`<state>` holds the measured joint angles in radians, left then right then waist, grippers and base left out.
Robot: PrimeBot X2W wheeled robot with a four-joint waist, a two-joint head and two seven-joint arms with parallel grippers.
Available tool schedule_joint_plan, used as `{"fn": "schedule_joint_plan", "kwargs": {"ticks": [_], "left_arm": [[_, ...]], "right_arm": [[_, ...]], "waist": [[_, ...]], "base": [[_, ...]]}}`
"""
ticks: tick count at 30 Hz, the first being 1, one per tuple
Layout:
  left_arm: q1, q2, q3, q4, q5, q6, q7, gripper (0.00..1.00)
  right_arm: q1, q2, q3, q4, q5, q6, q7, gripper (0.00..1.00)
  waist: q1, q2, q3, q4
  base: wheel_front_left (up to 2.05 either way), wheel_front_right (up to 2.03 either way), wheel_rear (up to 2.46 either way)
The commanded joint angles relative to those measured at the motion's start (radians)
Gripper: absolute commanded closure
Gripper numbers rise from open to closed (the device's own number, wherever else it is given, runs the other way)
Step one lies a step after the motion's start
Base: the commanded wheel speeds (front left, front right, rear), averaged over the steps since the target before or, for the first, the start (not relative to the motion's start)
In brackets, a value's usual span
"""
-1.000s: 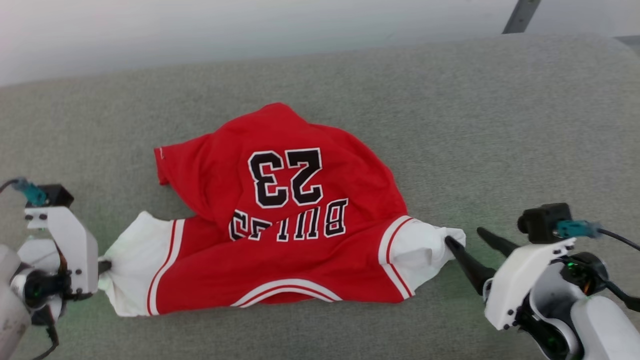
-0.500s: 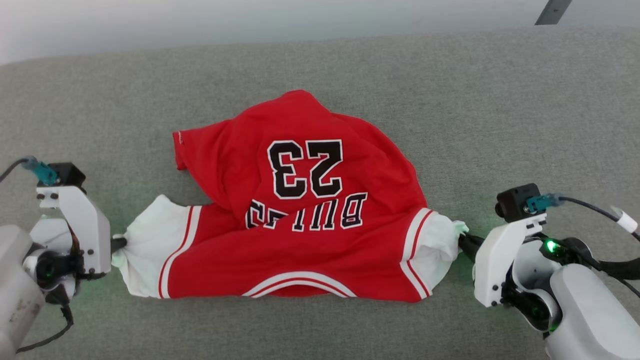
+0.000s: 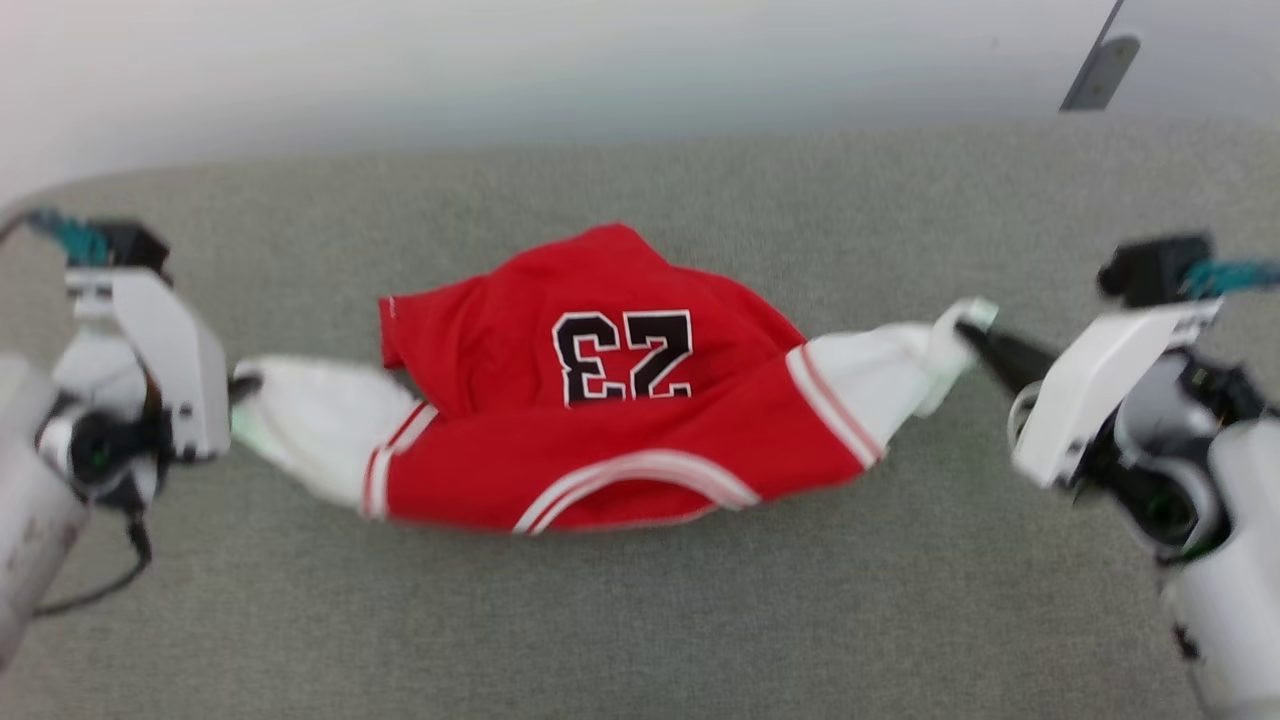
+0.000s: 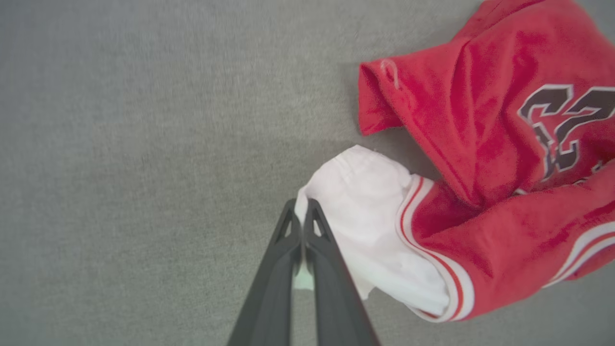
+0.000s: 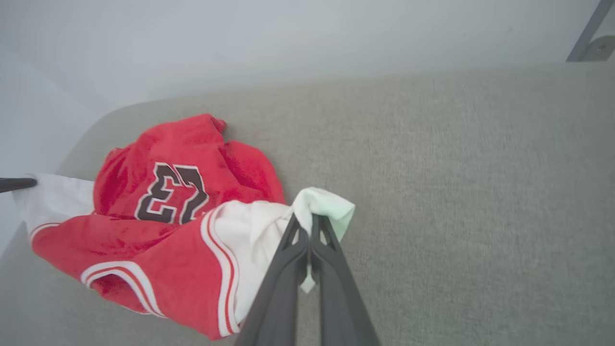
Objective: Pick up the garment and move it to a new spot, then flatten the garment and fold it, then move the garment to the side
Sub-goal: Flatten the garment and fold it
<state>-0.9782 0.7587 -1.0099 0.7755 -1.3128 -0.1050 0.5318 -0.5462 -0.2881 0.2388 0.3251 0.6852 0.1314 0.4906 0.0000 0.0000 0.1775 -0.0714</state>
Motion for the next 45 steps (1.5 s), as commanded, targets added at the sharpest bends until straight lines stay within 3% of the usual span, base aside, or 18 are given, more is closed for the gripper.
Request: {"fn": "schedule_joint_plan", "kwargs": {"ticks": [1, 9, 21, 32, 41, 45], "left_arm": [[-0.033, 0.002, 0.007, -0.025, 0.003, 0.012, 0.01, 1.0], [-0.188, 0.015, 0.023, -0.125, 0.048, 0.079, 0.058, 1.0], [-0.434, 0.016, 0.05, -0.097, 0.139, 0.127, 0.071, 1.0], [-0.566, -0.012, 0.063, -0.017, 0.195, 0.11, 0.004, 1.0], [-0.645, -0.06, 0.076, 0.065, 0.226, 0.067, -0.097, 1.0], [-0.705, -0.1, 0.085, 0.112, 0.25, 0.05, -0.179, 1.0]], "right_arm": [[-0.032, -0.007, -0.022, -0.021, 0.021, -0.002, 0.011, 1.0], [-0.186, 0.004, -0.094, -0.029, 0.043, -0.002, 0.034, 1.0], [-0.474, 0.043, -0.162, 0.112, -0.043, -0.002, -0.104, 1.0], [-0.634, 0.079, -0.191, 0.26, -0.109, -0.002, -0.2, 1.0], [-0.766, 0.103, -0.159, 0.363, -0.191, -0.002, -0.312, 1.0], [-0.846, 0.107, -0.142, 0.422, -0.265, -0.002, -0.425, 1.0]], "waist": [[0.0, 0.0, -0.057, 0.014], [0.0, 0.0, -0.15, 0.038], [0.0, 0.0, -0.189, 0.051], [0.0, 0.0, -0.146, 0.05], [0.0, 0.0, 0.033, 0.043], [0.0, 0.0, 0.131, 0.04]], "base": [[0.0, 0.0, 0.0], [0.0, 0.0, 0.0], [0.0, 0.0, 0.0], [0.0, 0.0, 0.0], [0.0, 0.0, 0.0], [0.0, 0.0, 0.0]]}}
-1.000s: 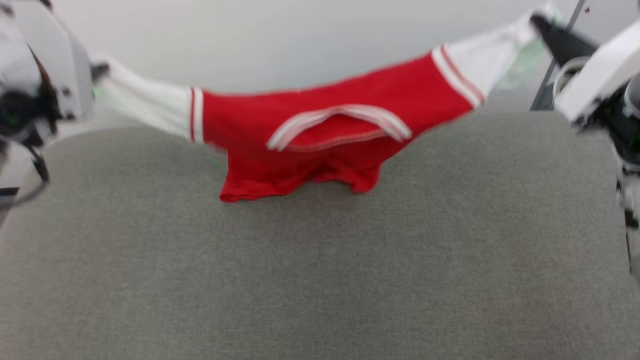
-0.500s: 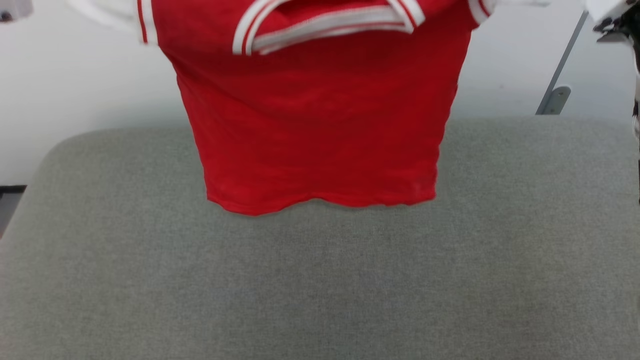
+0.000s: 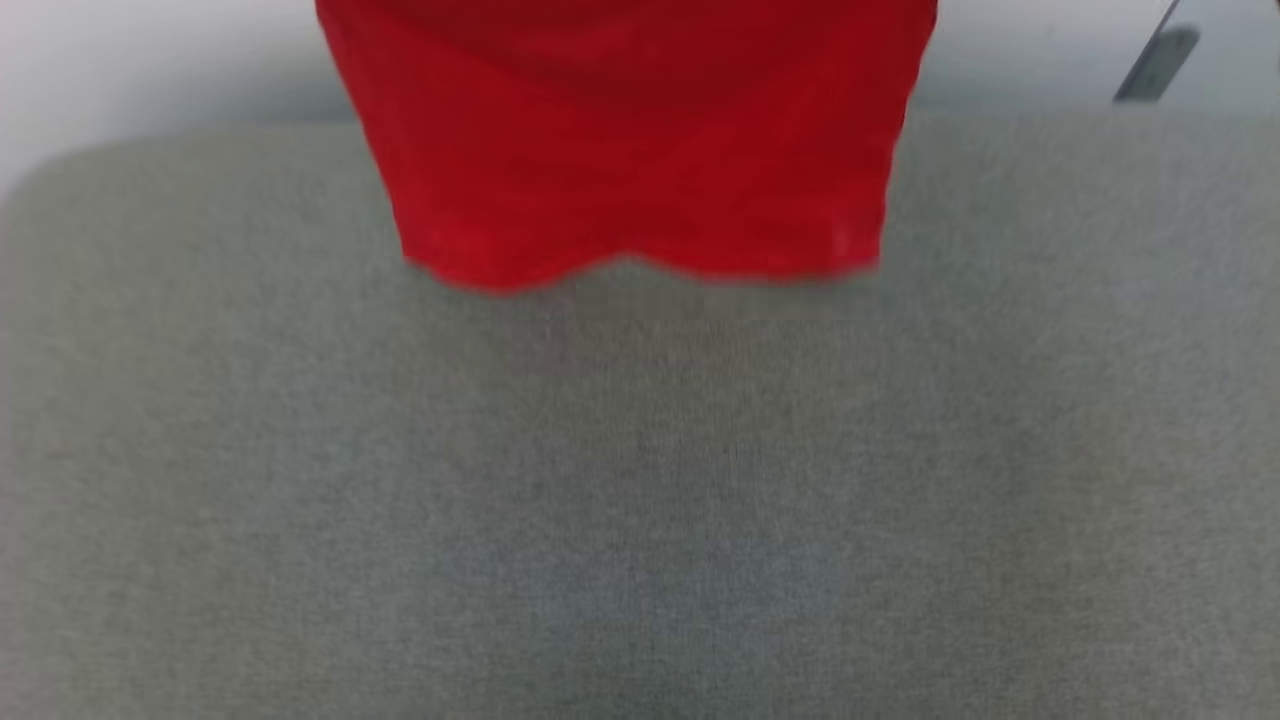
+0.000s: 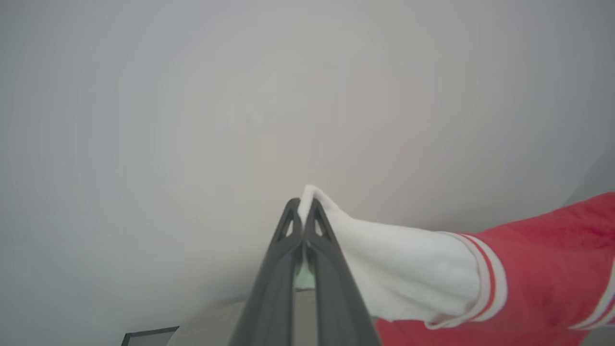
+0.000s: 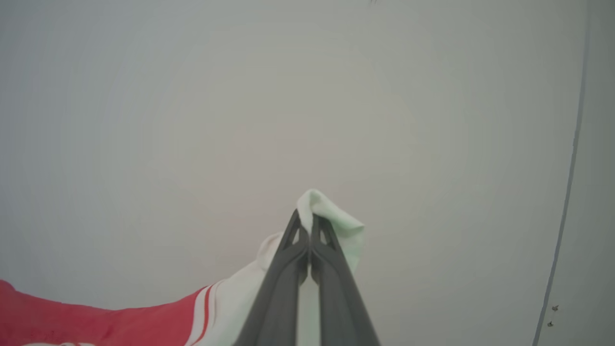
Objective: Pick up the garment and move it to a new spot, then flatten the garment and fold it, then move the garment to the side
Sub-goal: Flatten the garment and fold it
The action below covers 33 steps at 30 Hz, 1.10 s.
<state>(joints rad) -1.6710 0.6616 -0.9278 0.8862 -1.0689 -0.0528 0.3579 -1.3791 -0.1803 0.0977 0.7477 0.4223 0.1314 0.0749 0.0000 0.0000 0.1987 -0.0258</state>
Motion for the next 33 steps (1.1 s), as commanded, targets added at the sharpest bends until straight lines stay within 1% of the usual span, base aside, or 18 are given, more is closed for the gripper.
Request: {"fn": "schedule_joint_plan", "kwargs": {"ticks": [1, 3, 5, 7, 10, 14, 18, 21, 22, 24, 27, 30, 33], "left_arm": [[-0.03, -0.013, 0.007, 0.011, 0.015, -0.008, -0.039, 1.0], [-0.068, -0.033, 0.015, 0.035, 0.032, -0.01, -0.106, 1.0], [-0.103, -0.053, 0.021, 0.052, 0.052, -0.02, -0.187, 1.0], [-0.129, -0.068, 0.031, 0.071, 0.064, -0.027, -0.269, 1.0], [-0.122, -0.092, 0.032, 0.109, 0.07, -0.044, -0.348, 1.0], [-0.075, -0.117, 0.012, 0.158, 0.066, -0.063, -0.372, 1.0], [-0.001, -0.136, -0.015, 0.189, 0.052, -0.074, -0.35, 1.0], [0.075, -0.143, -0.04, 0.193, 0.036, -0.078, -0.306, 1.0], [0.075, -0.143, -0.04, 0.193, 0.036, -0.078, -0.306, 1.0], [0.13, -0.143, -0.051, 0.187, 0.016, -0.077, -0.27, 1.0], [0.219, -0.126, -0.076, 0.147, -0.005, -0.078, -0.231, 1.0], [0.316, -0.093, -0.101, 0.093, -0.022, -0.078, -0.208, 1.0], [0.407, -0.051, -0.115, 0.028, -0.035, -0.076, -0.193, 1.0]], "right_arm": [[-0.035, 0.001, -0.008, 0.016, -0.021, -0.002, -0.053, 1.0], [-0.073, -0.004, -0.005, 0.051, -0.078, -0.002, -0.134, 1.0], [-0.112, -0.013, -0.01, 0.089, -0.139, -0.002, -0.212, 1.0], [-0.137, -0.009, -0.021, 0.123, -0.193, -0.002, -0.278, 1.0], [-0.156, -0.005, -0.031, 0.178, -0.26, -0.002, -0.316, 1.0], [-0.132, 0.005, -0.006, 0.247, -0.29, -0.002, -0.331, 1.0], [-0.089, 0.014, 0.047, 0.293, -0.253, -0.002, -0.333, 1.0], [-0.033, 0.014, 0.093, 0.312, -0.178, -0.002, -0.302, 1.0], [-0.033, 0.014, 0.093, 0.312, -0.178, -0.002, -0.302, 1.0], [0.016, 0.0, 0.136, 0.304, -0.126, -0.002, -0.267, 1.0], [0.109, -0.026, 0.205, 0.255, -0.025, -0.002, -0.195, 1.0], [0.223, -0.076, 0.274, 0.167, 0.083, -0.002, -0.107, 1.0], [0.337, -0.148, 0.337, 0.05, 0.184, -0.002, -0.008, 1.0]], "waist": [[0.0, 0.0, 0.132, -0.005], [0.0, 0.0, 0.176, -0.002], [0.0, 0.0, 0.217, 0.003], [0.0, 0.0, 0.251, 0.01], [0.0, 0.0, 0.282, 0.022], [0.0, 0.0, 0.282, 0.039], [0.0, 0.0, 0.244, 0.052], [0.0, 0.0, 0.198, 0.06], [0.0, 0.0, 0.198, 0.06], [0.0, 0.0, 0.162, 0.064], [0.0, 0.0, 0.107, 0.066], [0.0, 0.0, 0.055, 0.063], [0.0, 0.0, 0.011, 0.058]], "base": [[0.0, 0.0, 0.0], [0.0, 0.0, 0.0], [0.0, 0.0, 0.0], [0.0, 0.0, 0.0], [0.0, 0.0, 0.0], [0.0, 0.0, 0.0], [0.0, 0.0, 0.0], [0.0, 0.0, 0.0], [0.0, 0.0, 0.0], [0.0, 0.0, 0.0], [0.0, 0.0, 0.0], [0.0, 0.0, 0.0], [0.0, 0.0, 0.0]]}}
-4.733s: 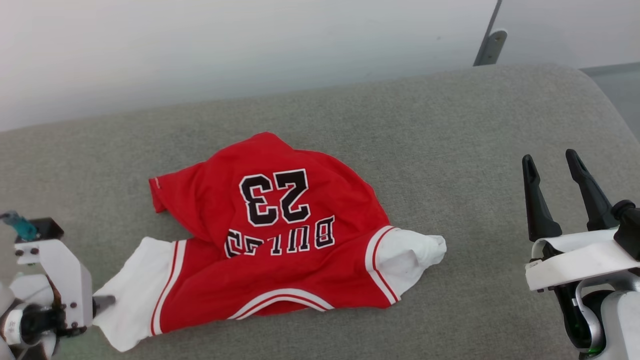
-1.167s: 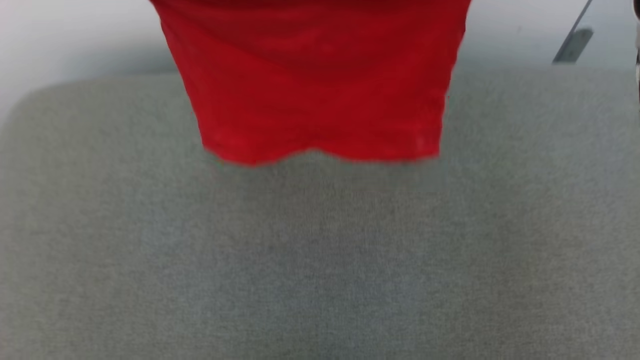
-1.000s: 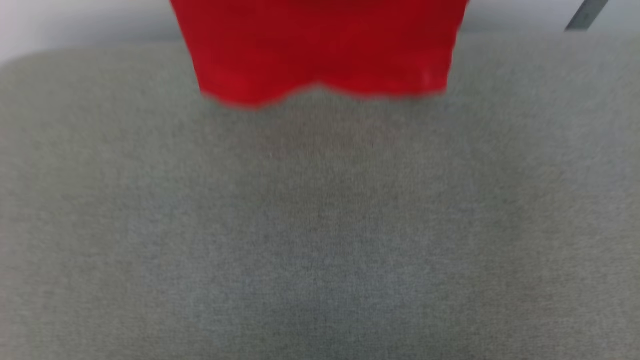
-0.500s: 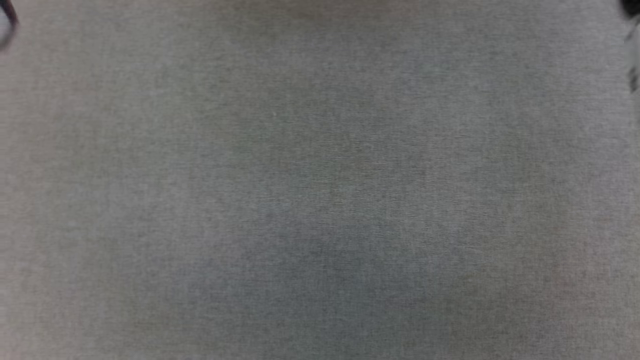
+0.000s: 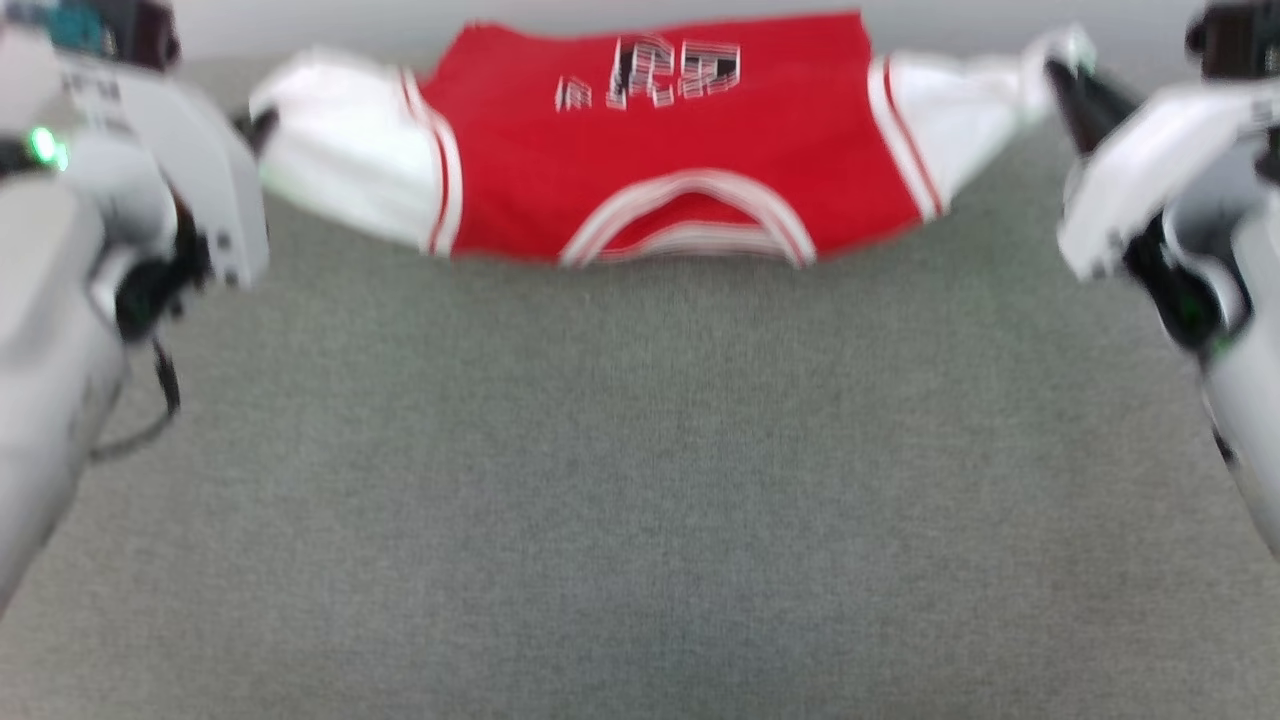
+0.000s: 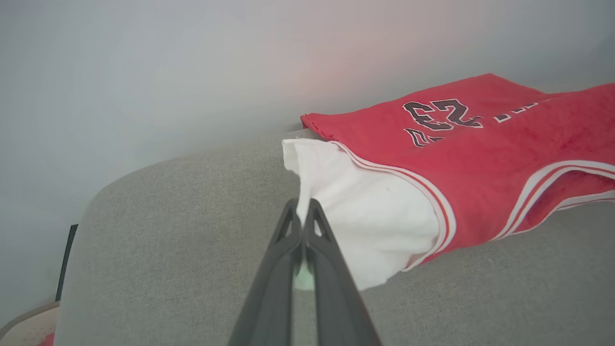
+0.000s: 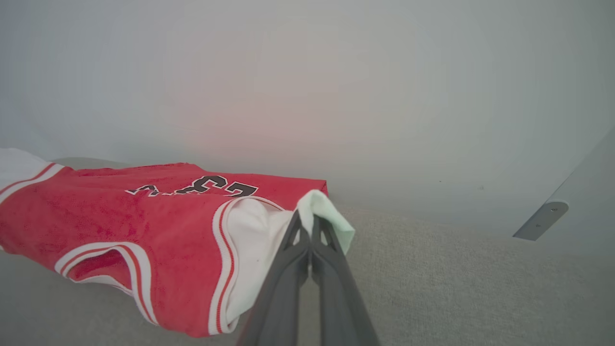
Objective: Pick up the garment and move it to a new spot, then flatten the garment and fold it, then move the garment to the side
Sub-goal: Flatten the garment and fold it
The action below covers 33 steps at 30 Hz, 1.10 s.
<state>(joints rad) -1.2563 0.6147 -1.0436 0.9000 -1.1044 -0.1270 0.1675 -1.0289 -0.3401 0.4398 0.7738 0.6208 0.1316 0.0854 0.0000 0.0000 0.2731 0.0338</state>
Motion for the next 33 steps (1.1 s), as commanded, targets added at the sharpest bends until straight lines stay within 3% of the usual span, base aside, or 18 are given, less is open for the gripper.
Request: {"fn": "schedule_joint_plan", "kwargs": {"ticks": [1, 4, 7, 13, 19, 23, 27, 33], "left_arm": [[0.023, 0.01, 0.0, -0.013, -0.009, 0.006, 0.005, 1.0], [0.123, 0.066, -0.009, -0.112, -0.03, 0.035, 0.026, 1.0], [0.223, 0.134, -0.011, -0.255, -0.059, 0.092, 0.046, 1.0], [0.447, 0.323, -0.009, -0.631, -0.133, 0.273, 0.063, 1.0], [0.639, 0.52, 0.003, -0.991, -0.22, 0.471, 0.034, 1.0], [0.734, 0.616, 0.003, -1.161, -0.284, 0.565, 0.012, 1.0], [0.804, 0.678, 0.001, -1.275, -0.339, 0.631, -0.018, 1.0], [0.867, 0.684, -0.013, -1.312, -0.346, 0.663, -0.092, 1.0]], "right_arm": [[0.028, -0.013, 0.007, -0.018, 0.019, -0.002, 0.015, 1.0], [0.143, -0.09, 0.034, -0.142, 0.097, -0.002, 0.103, 1.0], [0.262, -0.161, 0.048, -0.258, 0.146, -0.002, 0.185, 1.0], [0.504, -0.251, 0.038, -0.482, 0.216, -0.002, 0.337, 1.0], [0.726, -0.304, -0.057, -0.645, 0.241, -0.002, 0.445, 1.0], [0.858, -0.32, -0.135, -0.749, 0.249, -0.002, 0.529, 1.0], [0.981, -0.316, -0.221, -0.859, 0.245, -0.002, 0.624, 1.0], [1.11, -0.239, -0.341, -0.967, 0.17, -0.002, 0.703, 1.0]], "waist": [[0.0, 0.0, -0.076, -0.003], [0.0, 0.0, -0.108, -0.007], [0.0, 0.0, -0.131, -0.008], [0.0, 0.0, -0.149, -0.011], [0.0, 0.0, -0.145, -0.01], [0.0, 0.0, -0.139, -0.005], [0.0, 0.0, -0.131, 0.002], [0.0, 0.0, -0.114, 0.008]], "base": [[0.0, 0.0, 0.0], [0.0, 0.0, 0.0], [0.0, 0.0, 0.0], [0.0, 0.0, 0.0], [0.0, 0.0, 0.0], [0.0, 0.0, 0.0], [0.0, 0.0, 0.0], [0.0, 0.0, 0.0]]}}
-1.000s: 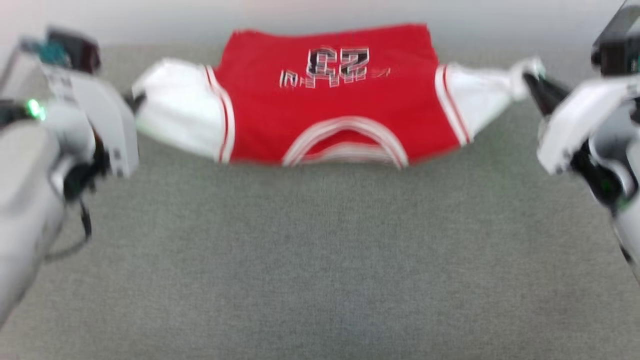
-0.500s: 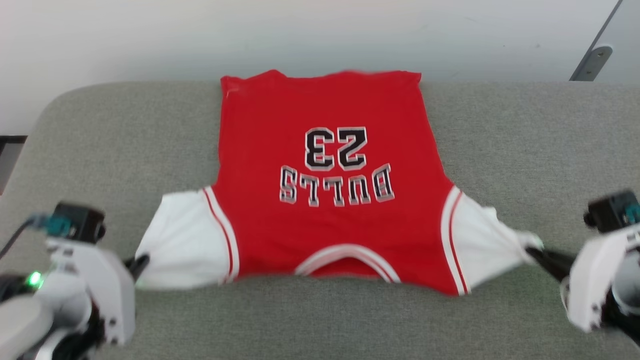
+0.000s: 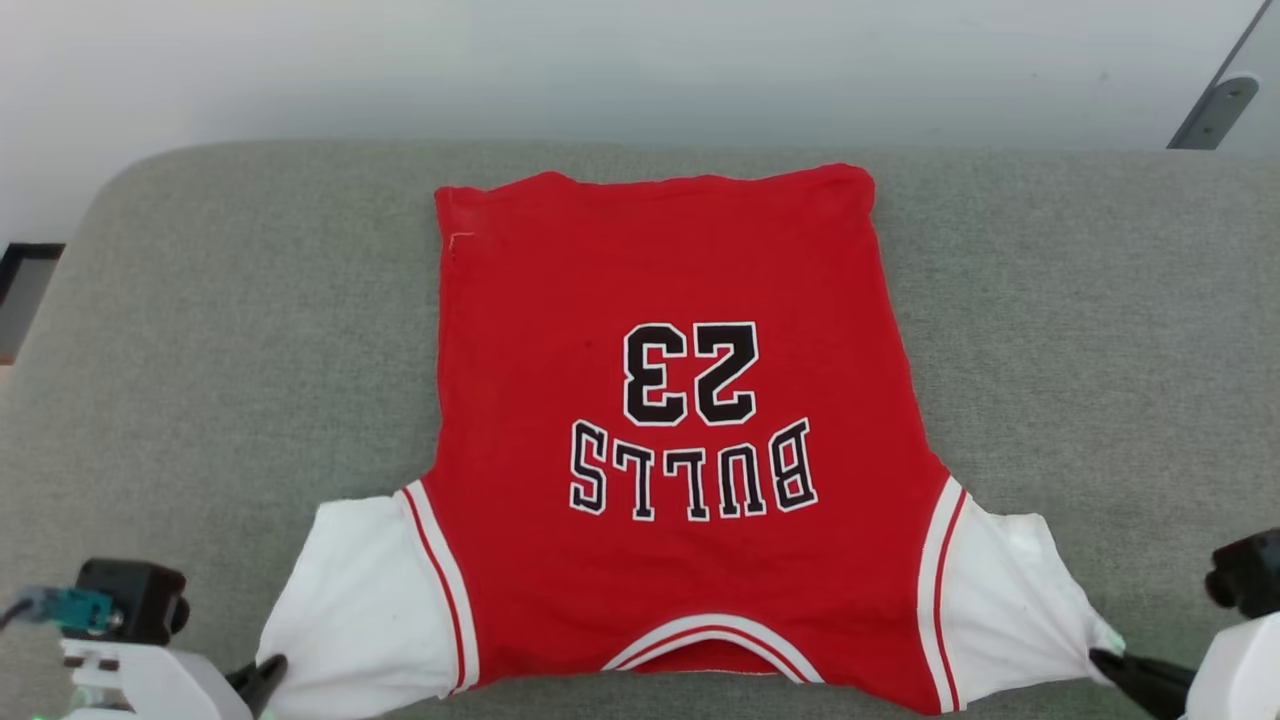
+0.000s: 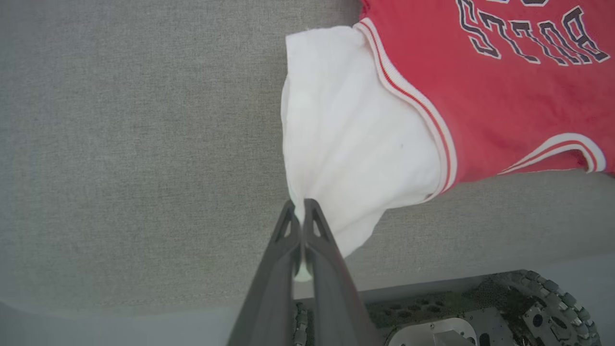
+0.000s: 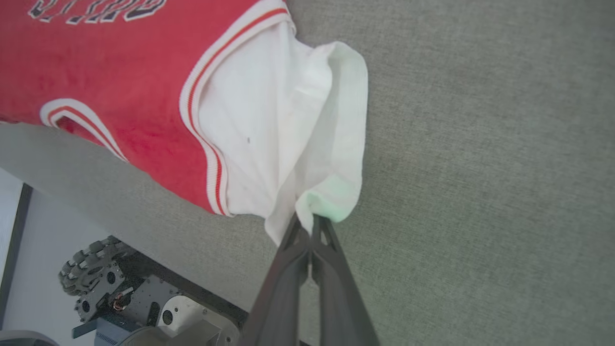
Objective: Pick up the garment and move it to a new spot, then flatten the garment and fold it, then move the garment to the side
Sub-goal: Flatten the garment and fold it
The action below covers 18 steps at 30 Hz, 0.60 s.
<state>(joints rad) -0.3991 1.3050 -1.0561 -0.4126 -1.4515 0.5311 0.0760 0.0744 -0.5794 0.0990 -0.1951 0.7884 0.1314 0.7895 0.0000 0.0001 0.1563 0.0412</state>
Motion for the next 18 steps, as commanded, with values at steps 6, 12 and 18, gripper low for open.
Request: {"fn": "schedule_joint_plan", "kwargs": {"ticks": [6, 12, 18], "left_arm": [[0.028, -0.075, -0.007, 0.075, 0.025, -0.03, -0.069, 1.0], [0.019, -0.144, -0.008, 0.15, 0.048, -0.057, -0.112, 1.0], [0.009, -0.184, -0.009, 0.18, 0.071, -0.079, -0.144, 1.0]], "right_arm": [[0.018, 0.095, -0.005, 0.023, -0.123, -0.002, 0.009, 1.0], [-0.035, 0.157, 0.046, 0.154, -0.217, -0.002, -0.054, 0.59], [-0.08, 0.168, 0.073, 0.231, -0.227, -0.002, -0.113, 0.0]], "waist": [[0.0, -0.0001, 0.022, 0.0], [0.0, -0.0001, 0.032, -0.005], [0.0, -0.0001, 0.029, -0.003]], "base": [[0.0, 0.0, 0.0], [0.0, 0.0, 0.0], [0.0, 0.0, 0.0]]}}
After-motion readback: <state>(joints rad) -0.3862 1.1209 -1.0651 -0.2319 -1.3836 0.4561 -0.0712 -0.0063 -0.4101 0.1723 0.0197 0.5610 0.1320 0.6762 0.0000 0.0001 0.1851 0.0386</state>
